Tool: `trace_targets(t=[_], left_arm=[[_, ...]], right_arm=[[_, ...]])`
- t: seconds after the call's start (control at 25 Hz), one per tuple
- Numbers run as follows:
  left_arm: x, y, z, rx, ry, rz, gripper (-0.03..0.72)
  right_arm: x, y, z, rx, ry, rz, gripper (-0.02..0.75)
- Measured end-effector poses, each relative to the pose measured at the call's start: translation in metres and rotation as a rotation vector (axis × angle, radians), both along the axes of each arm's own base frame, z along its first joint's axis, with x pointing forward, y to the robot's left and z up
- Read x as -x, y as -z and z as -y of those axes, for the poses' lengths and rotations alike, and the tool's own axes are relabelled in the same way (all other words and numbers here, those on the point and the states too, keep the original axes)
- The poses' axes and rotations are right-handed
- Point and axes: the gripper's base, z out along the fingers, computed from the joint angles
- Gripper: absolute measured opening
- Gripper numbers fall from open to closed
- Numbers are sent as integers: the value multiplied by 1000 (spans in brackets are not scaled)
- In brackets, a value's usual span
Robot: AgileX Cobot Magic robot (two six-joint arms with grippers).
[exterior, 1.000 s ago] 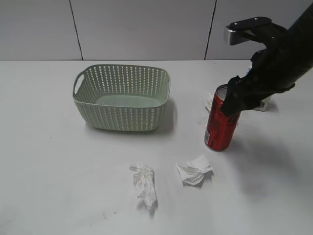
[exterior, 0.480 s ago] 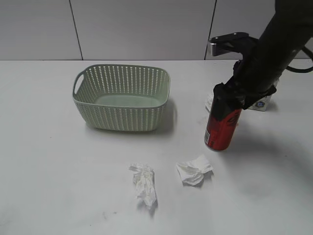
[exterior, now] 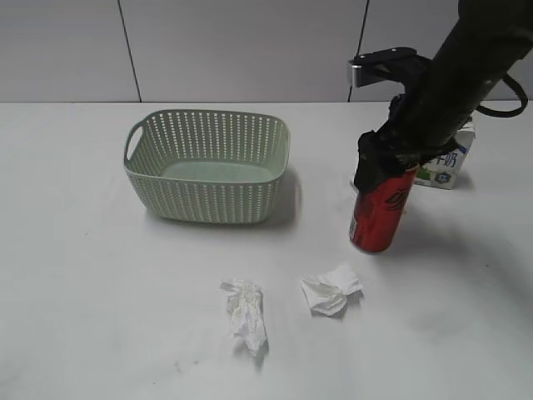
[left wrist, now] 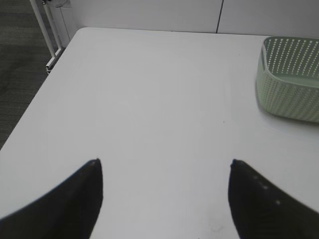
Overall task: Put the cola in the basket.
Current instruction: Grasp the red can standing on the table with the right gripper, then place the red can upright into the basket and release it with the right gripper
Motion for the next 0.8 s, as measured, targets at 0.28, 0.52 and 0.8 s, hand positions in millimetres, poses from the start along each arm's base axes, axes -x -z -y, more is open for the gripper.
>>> trace_targets(t=[0.28, 0.52, 0.8], left_arm=[[0, 0, 0, 0, 0, 0, 593], [0, 0, 0, 0, 0, 0, 593], [0, 0, 0, 0, 0, 0, 593]], right_arm=[[4, 0, 1, 14, -13, -49, 525], [6, -5, 0, 24, -32, -106, 525], [-9, -54, -12, 24, -88, -26, 525]])
